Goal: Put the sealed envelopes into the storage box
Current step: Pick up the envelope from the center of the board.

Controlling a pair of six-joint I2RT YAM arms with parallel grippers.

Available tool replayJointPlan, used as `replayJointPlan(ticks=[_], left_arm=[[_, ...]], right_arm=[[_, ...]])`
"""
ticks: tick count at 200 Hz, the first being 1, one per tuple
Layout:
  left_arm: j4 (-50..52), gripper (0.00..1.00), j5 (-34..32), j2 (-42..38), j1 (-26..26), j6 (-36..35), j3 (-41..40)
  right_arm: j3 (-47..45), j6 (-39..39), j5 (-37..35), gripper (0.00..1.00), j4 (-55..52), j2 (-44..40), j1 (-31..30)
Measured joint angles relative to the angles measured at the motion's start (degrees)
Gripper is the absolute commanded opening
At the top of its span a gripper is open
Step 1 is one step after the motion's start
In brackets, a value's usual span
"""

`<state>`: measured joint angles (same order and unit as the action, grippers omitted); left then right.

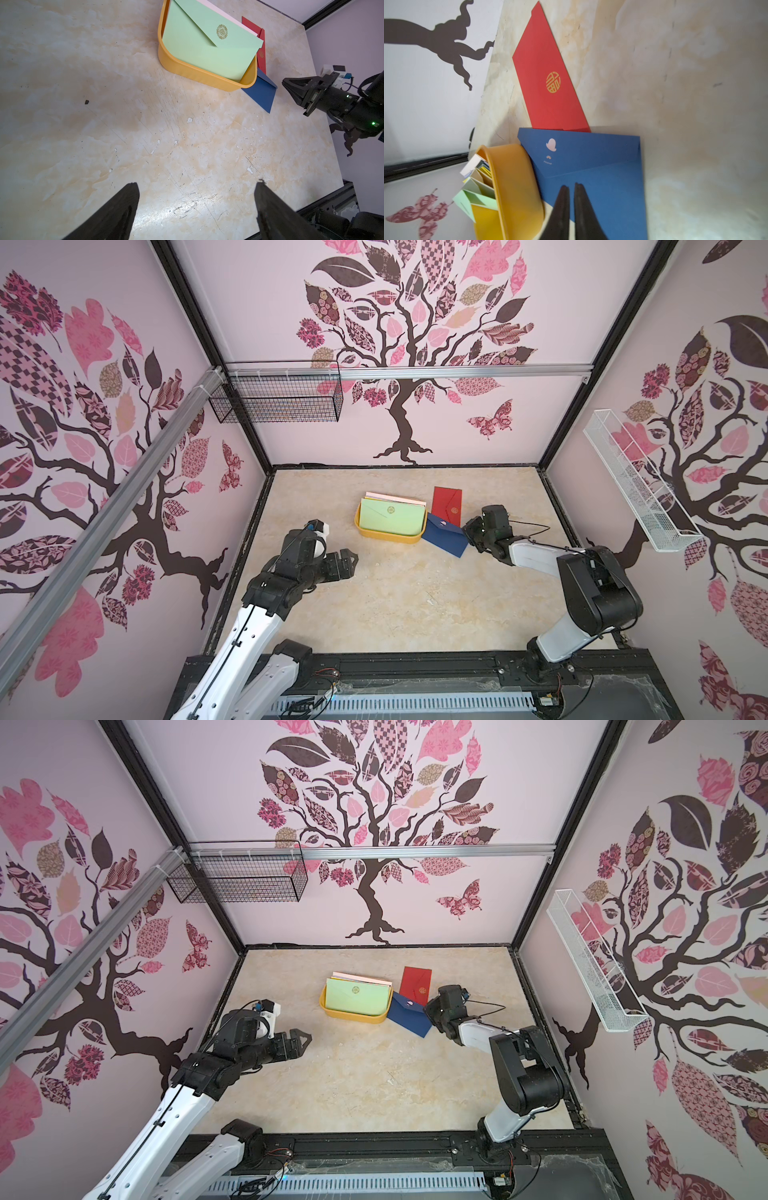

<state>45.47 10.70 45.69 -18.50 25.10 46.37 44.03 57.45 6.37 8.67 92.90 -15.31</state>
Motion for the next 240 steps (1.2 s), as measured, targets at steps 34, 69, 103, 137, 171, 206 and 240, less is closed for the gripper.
replayJointPlan(ticks=[34, 69, 103, 137, 171, 206, 240], left_arm=[[0.0, 0.92, -0.11, 0.07, -0.42, 0.0, 0.0], [0.0, 0.92, -0.17, 0.24, -0.59, 0.0, 0.0], [0.0, 0.92, -0.48, 0.22, -0.9, 0.0, 0.0], [0.0, 0.92, -0.59, 0.24, -1.01, 0.0, 0.0], [0.0, 0.92, -0.79, 0.24, -1.05, 0.0, 0.0], [0.0, 0.92, -0.92, 0.26, -1.05, 0.0, 0.0], [0.0, 0.92, -1.01, 0.33, -1.05, 0.0, 0.0]], right_arm=[[-1.11, 3.13, 3.41, 0.36, 2.69, 0.83, -0.83], [-1.05, 6.47, 5.18, 0.37, 6.08, 4.92, -2.01], [-0.59, 9.64, 6.08, 0.37, 8.87, 8.85, -2.16], [-0.11, 12.13, 6.16, 0.36, 12.13, 10.54, -2.16], [1.53, 13.84, 5.95, 0.36, 13.55, 11.82, -2.14], [2.73, 15.96, 5.79, 0.29, 15.54, 14.51, -2.14], [2.75, 17.77, 5.51, 0.16, 17.27, 15.58, -2.16]])
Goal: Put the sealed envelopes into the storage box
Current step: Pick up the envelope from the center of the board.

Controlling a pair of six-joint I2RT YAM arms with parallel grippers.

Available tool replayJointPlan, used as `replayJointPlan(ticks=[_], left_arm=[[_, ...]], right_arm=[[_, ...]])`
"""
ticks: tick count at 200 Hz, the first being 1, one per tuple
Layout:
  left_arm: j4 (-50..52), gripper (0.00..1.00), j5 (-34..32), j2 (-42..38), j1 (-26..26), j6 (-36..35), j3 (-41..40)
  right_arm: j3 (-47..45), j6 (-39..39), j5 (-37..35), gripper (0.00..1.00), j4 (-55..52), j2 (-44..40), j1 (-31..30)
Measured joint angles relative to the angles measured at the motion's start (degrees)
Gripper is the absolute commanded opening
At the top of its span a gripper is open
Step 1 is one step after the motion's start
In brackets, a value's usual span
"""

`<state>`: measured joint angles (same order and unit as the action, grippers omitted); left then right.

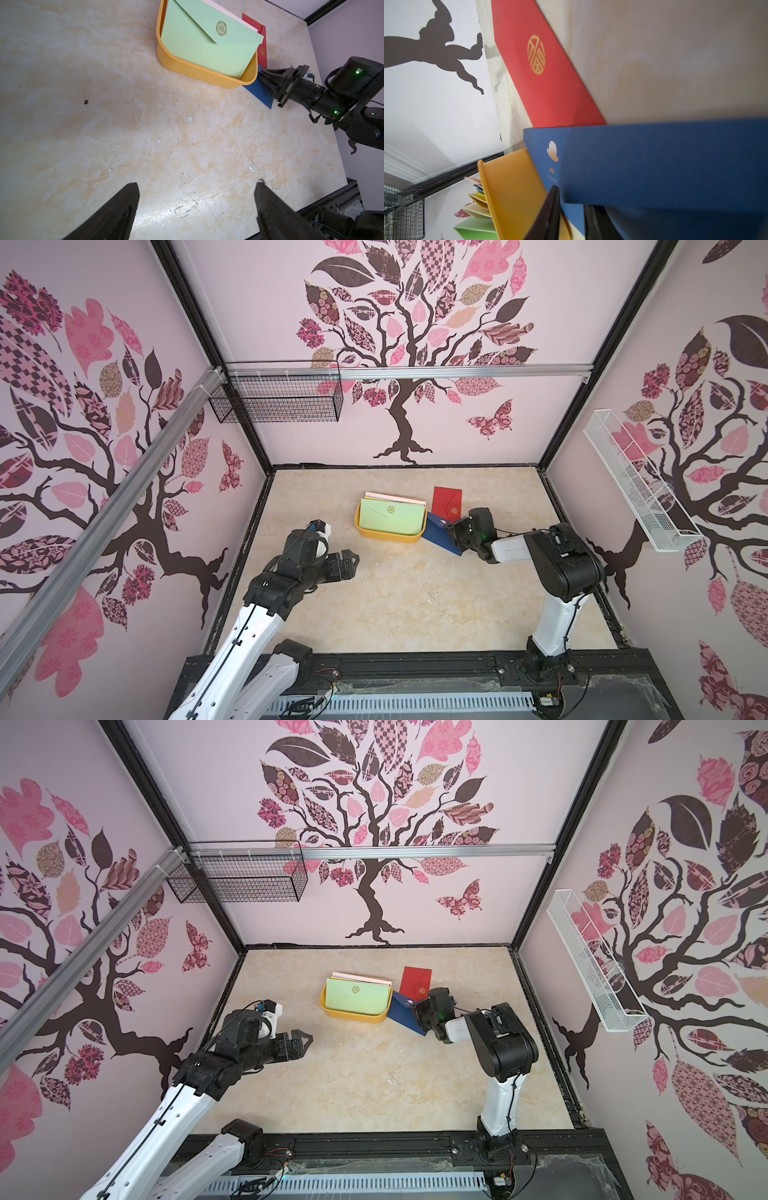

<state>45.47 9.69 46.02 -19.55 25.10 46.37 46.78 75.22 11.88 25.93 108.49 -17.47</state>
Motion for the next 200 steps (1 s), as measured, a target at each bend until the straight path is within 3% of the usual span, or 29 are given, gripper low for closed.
replayJointPlan(ticks=[47, 100, 200], left_arm=[[0.0, 0.92, 0.0, 0.37, 0.0, 0.0, 0.0], [0.0, 0.92, 0.0, 0.46, -0.11, -0.02, 0.0], [0.0, 0.92, 0.0, 0.76, -0.22, 0.0, 0.0]], right_arm=[[0.0, 0.26, -1.51, 0.0, 0.28, 0.0, 0.0], [0.22, -3.32, -3.13, 0.0, -1.95, -0.83, -0.04], [3.43, -18.29, -11.26, 0.0, -15.21, -12.92, -0.02]])
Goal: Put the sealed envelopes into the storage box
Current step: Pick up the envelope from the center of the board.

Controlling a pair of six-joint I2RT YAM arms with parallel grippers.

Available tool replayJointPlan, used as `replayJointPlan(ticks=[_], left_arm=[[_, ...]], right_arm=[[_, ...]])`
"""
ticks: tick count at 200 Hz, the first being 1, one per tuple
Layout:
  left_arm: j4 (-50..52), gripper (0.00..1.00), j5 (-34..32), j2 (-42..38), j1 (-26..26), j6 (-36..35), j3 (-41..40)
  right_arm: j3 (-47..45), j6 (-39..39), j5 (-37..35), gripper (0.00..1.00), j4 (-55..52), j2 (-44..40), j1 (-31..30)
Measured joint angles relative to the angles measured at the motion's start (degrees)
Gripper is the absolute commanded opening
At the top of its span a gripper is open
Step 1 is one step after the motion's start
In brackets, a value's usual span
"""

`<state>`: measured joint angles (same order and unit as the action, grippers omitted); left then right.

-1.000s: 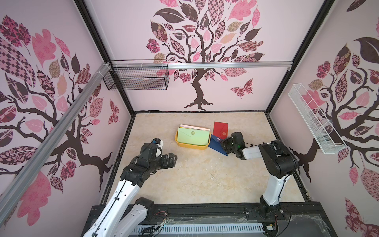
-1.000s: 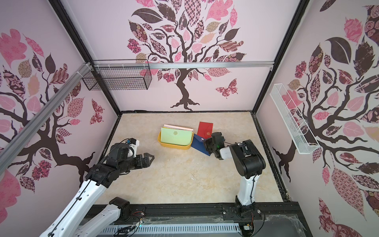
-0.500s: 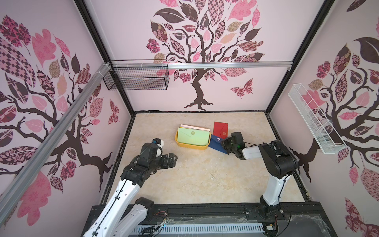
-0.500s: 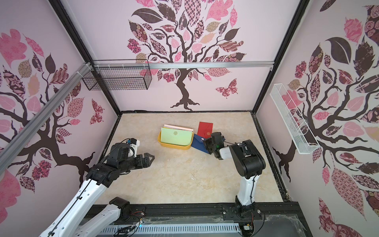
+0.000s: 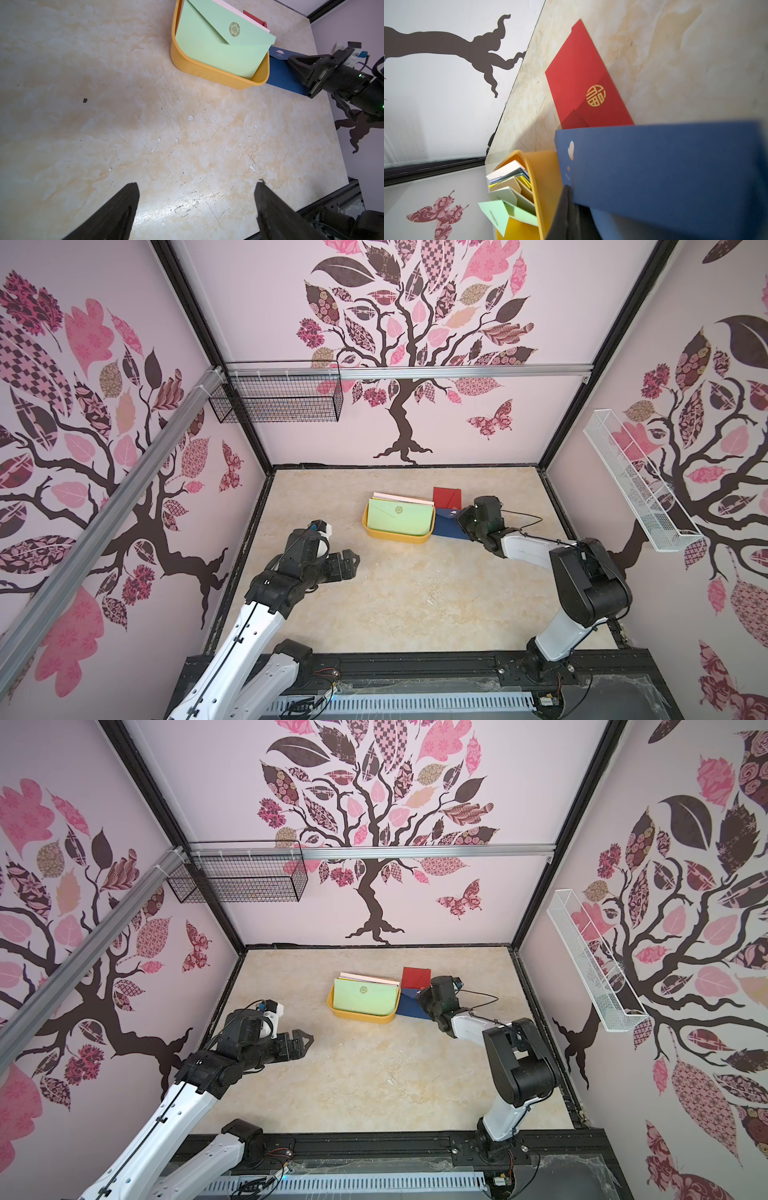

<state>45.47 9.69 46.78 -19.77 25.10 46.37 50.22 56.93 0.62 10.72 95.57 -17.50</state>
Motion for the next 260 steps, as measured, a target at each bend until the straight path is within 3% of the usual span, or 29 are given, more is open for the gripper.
replayJointPlan(ticks=[99, 143, 173, 205, 260], left_arm=[[-0.02, 0.92, 0.13, 0.31, -0.11, -0.04, 0.0], [-1.18, 0.93, 5.27, 2.82, -0.09, -2.47, 1.62], [-4.31, 0.9, 15.3, 9.53, -0.11, -5.86, 10.32], [-4.57, 0.87, 26.6, 21.0, -2.08, -17.25, 23.37], [1.77, 0.84, 31.36, 32.96, -3.3, -41.81, 37.53]], right_arm=[[-0.02, -14.19, -3.96, 0.0, -10.49, -12.22, 0.76], [-4.74, -22.45, 1.18, 0.0, -11.65, -22.86, 0.87], [-9.53, -30.29, 10.1, 0.0, -11.78, -32.04, 0.85], [-12.61, -36.17, 20.28, 0.0, -10.34, -38.32, 0.83], [-14.4, -44.63, 32.26, 0.0, -8.7, -40.24, -3.41]])
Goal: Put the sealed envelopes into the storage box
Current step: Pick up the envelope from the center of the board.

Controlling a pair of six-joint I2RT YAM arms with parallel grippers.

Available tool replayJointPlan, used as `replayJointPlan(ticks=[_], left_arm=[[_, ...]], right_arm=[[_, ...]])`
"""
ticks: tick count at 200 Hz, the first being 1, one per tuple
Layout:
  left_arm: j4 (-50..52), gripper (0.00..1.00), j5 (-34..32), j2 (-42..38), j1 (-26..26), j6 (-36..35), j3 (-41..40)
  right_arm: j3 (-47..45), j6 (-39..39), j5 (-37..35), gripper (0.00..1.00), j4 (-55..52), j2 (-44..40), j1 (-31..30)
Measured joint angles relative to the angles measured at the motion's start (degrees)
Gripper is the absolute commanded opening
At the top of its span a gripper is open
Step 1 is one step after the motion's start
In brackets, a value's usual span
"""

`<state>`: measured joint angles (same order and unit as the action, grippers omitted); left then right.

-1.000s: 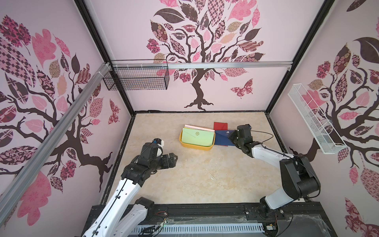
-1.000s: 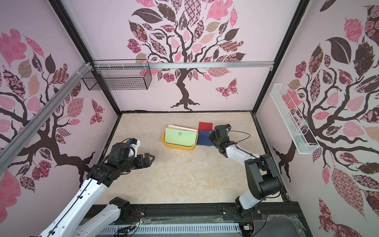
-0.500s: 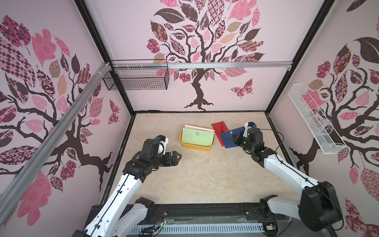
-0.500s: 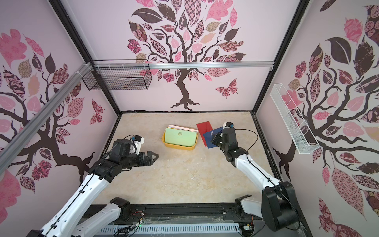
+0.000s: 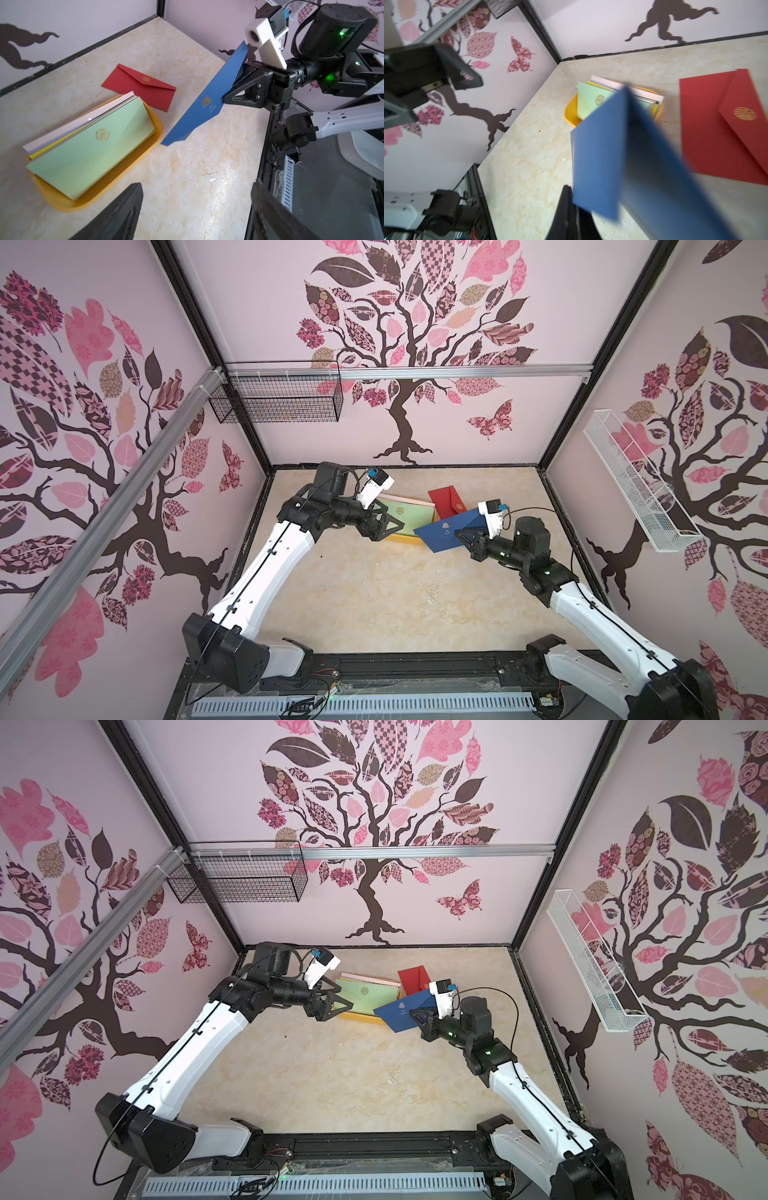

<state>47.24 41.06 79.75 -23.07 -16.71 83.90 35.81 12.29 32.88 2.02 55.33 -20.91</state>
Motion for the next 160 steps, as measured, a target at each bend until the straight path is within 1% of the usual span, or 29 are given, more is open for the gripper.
replayJointPlan(ticks=[14, 30, 52, 58, 86, 104, 123, 160], left_arm=[[2.12, 0.84, 0.76, 1.9, -0.92, -5.79, 2.62], [3.82, 0.81, 1.42, 2.86, -2.27, -10.75, 3.3], [5.09, 0.76, 2.1, 3.54, -4.37, -14.51, 2.84], [5.05, 0.72, 2.08, 3.56, -5.11, -15.17, 2.49], [5.11, 0.55, 1.38, 4.13, -8.5, -17.25, 1.66], [4.81, 0.47, 1.01, 5.2, -9.31, -17.59, 1.66], [4.22, 0.41, 0.0, 6.62, -9.25, -17.27, 1.75], [3.85, 0.38, -0.74, 9.77, -10.1, -17.25, 2.71]], right_arm=[[0.0, -1.9, 2.6, 0.0, 0.63, 0.0, -1.49], [0.0, -3.02, 5.55, 0.0, 1.79, 0.0, -2.58], [0.0, -3.58, 9.09, 0.0, 3.58, 0.15, -2.93], [0.0, -3.61, 9.86, 0.0, 4.07, 0.33, -2.97], [0.0, -3.61, 12.28, 0.0, 4.96, 1.01, -3.45], [0.0, -3.61, 13.35, 0.0, 5.07, 1.18, -3.8], [0.0, -3.61, 14.1, 0.0, 5.14, 1.25, -4.24], [0.0, -3.58, 14.67, 0.0, 5.14, 1.42, -4.7]])
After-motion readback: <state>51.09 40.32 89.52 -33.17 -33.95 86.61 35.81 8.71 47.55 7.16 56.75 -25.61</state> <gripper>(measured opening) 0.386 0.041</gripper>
